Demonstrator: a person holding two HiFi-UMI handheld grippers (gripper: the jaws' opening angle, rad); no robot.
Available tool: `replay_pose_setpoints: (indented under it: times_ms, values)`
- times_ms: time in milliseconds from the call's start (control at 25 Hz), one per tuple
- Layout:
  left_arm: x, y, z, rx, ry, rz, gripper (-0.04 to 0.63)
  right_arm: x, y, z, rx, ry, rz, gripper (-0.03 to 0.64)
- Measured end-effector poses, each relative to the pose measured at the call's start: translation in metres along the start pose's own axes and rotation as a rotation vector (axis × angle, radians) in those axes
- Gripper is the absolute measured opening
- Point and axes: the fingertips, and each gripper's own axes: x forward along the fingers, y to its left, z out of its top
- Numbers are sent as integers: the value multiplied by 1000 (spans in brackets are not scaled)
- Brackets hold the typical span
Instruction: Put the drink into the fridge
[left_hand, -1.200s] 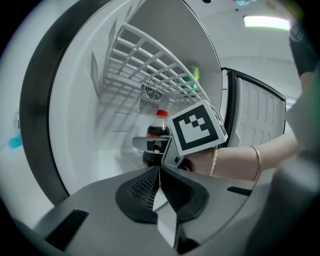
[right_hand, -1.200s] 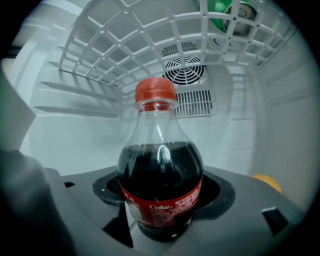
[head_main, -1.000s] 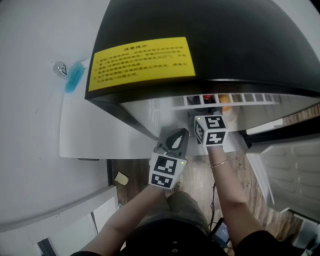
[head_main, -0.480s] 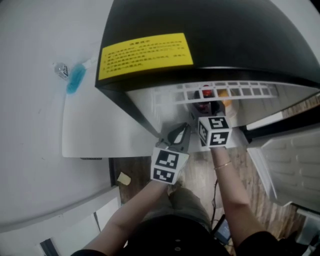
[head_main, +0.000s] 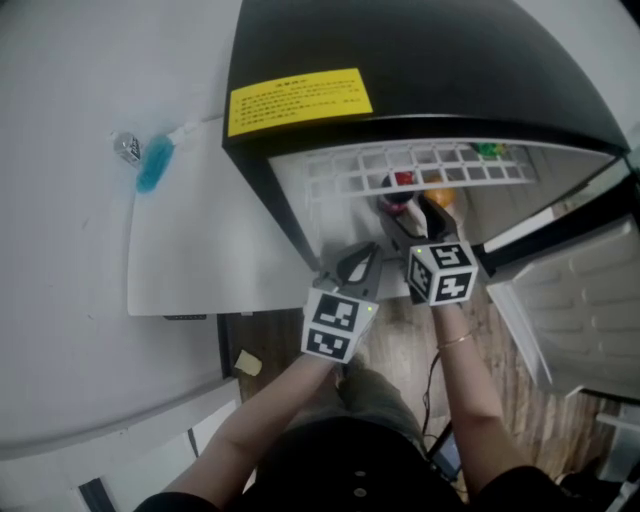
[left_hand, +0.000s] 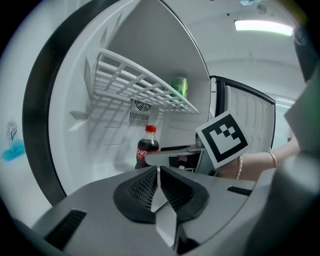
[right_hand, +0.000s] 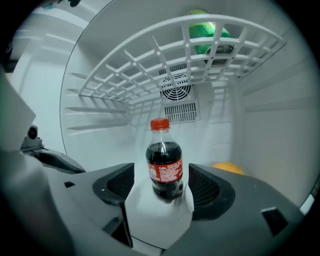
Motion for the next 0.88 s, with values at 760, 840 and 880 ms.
replay_pose_setpoints:
  times_ms: [760,840,880]
  values:
    - [-18,0,10,6,-16,-50,8,-68,32,28,28,-69,-22,241]
    - [-19,1,10,-1,-19,-53,8,-76,33,35,22,-92,-29,202]
    - [-19,1,10,-2,-21,-55,8,-79,35,37,20,-99,-24,196]
